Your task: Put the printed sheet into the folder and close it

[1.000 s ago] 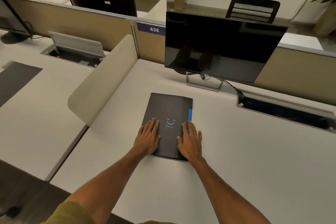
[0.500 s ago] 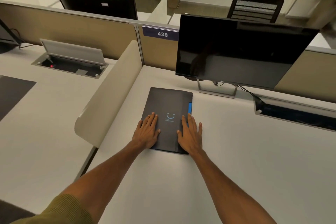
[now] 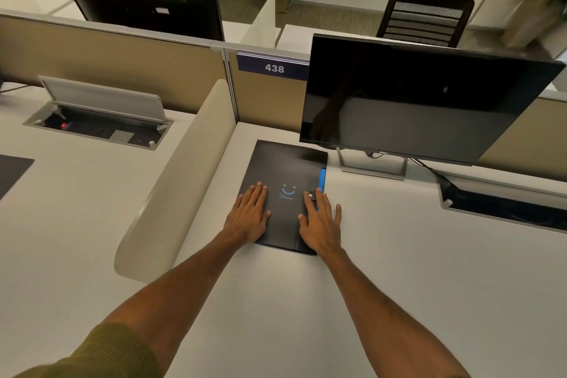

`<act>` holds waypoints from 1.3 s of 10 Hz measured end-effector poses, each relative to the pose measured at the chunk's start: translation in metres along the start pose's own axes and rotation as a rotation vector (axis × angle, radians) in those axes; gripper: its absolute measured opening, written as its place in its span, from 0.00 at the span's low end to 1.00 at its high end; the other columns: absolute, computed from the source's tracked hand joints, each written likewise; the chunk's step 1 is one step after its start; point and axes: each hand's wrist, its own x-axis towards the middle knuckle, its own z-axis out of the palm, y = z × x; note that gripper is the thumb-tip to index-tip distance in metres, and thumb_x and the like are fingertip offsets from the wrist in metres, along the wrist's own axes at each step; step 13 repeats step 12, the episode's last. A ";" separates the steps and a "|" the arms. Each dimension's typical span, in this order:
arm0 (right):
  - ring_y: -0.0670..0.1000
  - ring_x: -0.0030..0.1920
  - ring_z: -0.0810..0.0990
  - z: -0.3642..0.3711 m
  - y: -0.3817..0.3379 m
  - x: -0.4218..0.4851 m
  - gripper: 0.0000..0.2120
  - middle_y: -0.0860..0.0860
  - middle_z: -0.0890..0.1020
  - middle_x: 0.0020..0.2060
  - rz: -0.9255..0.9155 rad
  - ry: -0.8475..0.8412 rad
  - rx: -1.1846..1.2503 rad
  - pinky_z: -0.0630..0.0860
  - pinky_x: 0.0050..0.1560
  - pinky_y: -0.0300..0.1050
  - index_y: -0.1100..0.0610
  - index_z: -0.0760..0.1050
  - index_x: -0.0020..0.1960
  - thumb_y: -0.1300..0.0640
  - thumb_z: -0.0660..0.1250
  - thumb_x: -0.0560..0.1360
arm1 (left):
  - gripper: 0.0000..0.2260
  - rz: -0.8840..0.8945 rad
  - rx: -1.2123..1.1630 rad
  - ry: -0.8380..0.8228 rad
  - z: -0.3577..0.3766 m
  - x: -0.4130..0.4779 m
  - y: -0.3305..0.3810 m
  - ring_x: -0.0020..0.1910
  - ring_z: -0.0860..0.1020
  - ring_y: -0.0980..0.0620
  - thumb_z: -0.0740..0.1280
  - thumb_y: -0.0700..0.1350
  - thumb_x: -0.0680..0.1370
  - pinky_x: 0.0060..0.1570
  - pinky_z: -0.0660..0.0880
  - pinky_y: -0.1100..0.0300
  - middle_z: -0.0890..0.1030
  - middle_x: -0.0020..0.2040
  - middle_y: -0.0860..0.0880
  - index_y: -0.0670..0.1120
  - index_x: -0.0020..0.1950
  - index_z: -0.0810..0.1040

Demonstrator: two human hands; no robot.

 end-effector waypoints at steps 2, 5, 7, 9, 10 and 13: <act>0.55 0.86 0.47 -0.006 -0.002 0.024 0.32 0.53 0.45 0.86 0.023 -0.003 0.000 0.45 0.85 0.65 0.49 0.47 0.86 0.43 0.54 0.86 | 0.31 0.011 -0.015 -0.004 -0.010 0.025 -0.004 0.90 0.41 0.46 0.50 0.54 0.91 0.89 0.46 0.46 0.40 0.90 0.47 0.45 0.89 0.39; 0.56 0.86 0.46 -0.012 -0.001 0.042 0.33 0.53 0.45 0.86 0.025 -0.009 -0.018 0.44 0.84 0.65 0.49 0.47 0.86 0.42 0.54 0.86 | 0.32 0.020 -0.023 -0.005 -0.015 0.043 -0.005 0.90 0.41 0.46 0.50 0.55 0.91 0.89 0.45 0.46 0.40 0.90 0.47 0.45 0.89 0.39; 0.56 0.86 0.46 -0.009 -0.001 0.043 0.33 0.53 0.45 0.86 0.029 -0.006 -0.016 0.44 0.84 0.66 0.49 0.47 0.86 0.42 0.55 0.86 | 0.32 0.023 -0.013 -0.007 -0.015 0.044 -0.006 0.90 0.41 0.45 0.50 0.55 0.91 0.89 0.45 0.46 0.40 0.90 0.46 0.45 0.89 0.40; 0.56 0.86 0.47 -0.012 -0.001 0.041 0.34 0.53 0.45 0.86 0.028 -0.014 -0.027 0.44 0.84 0.66 0.49 0.45 0.86 0.42 0.54 0.86 | 0.32 0.021 -0.021 -0.019 -0.018 0.043 -0.004 0.90 0.41 0.45 0.50 0.54 0.91 0.89 0.46 0.46 0.40 0.90 0.46 0.45 0.89 0.40; 0.56 0.86 0.47 -0.015 -0.002 0.036 0.34 0.53 0.45 0.86 0.021 -0.004 -0.012 0.45 0.84 0.66 0.49 0.42 0.86 0.42 0.54 0.86 | 0.31 0.024 -0.018 -0.017 -0.021 0.039 0.000 0.90 0.42 0.45 0.49 0.54 0.91 0.89 0.46 0.45 0.41 0.90 0.47 0.45 0.90 0.41; 0.55 0.86 0.48 -0.022 -0.002 0.014 0.33 0.53 0.47 0.86 -0.002 0.048 -0.009 0.45 0.84 0.66 0.52 0.42 0.86 0.45 0.52 0.87 | 0.30 0.025 -0.010 0.019 -0.026 0.020 0.013 0.90 0.42 0.45 0.48 0.54 0.91 0.89 0.47 0.44 0.41 0.90 0.47 0.46 0.90 0.41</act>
